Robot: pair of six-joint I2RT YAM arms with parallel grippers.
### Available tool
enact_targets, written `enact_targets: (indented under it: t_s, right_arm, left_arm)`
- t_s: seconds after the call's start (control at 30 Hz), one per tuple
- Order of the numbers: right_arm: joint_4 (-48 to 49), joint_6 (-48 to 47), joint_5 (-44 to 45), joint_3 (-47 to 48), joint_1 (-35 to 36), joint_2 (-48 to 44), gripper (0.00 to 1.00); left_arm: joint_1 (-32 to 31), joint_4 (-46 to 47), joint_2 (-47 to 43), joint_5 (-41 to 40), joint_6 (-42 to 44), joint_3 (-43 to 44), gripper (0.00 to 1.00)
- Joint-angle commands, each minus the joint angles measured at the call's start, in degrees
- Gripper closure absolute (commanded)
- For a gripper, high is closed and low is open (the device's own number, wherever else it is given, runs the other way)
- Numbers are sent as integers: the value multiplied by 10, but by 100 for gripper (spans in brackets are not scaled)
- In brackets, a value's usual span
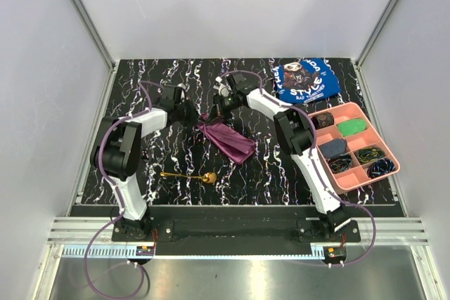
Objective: Fold the napkin into a case and place the utensils inside
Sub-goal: Fold the 2/3-rectangle-folded napkin at the center of the board.
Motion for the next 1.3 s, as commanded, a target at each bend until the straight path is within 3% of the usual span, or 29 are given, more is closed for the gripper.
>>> enact_targets:
  t_s: [0.0, 0.2, 0.4, 0.53, 0.73, 1.0, 1.27]
  right_arm:
    - [11, 24, -43, 73, 17, 52, 100]
    - [45, 51, -64, 44, 15, 33, 96]
    - [39, 28, -78, 5, 24, 12, 96]
    - [43, 11, -73, -44, 21, -9, 94]
    - [42, 17, -48, -46, 10, -11, 92]
    - [-8, -5, 13, -53, 8, -51, 70]
    - [-51, -30, 55, -54, -13, -92, 64]
  left_arm:
    - [-7, 73, -7, 26, -39, -29, 100]
    - [-5, 61, -26, -7, -30, -29, 100]
    - [2, 55, -8, 19, -39, 8, 100]
    - [5, -26, 37, 27, -11, 76, 100]
    - [5, -21, 69, 27, -7, 51, 100]
    - [1, 1, 81, 41, -9, 31, 100]
    - [-2, 16, 58, 42, -2, -3, 100]
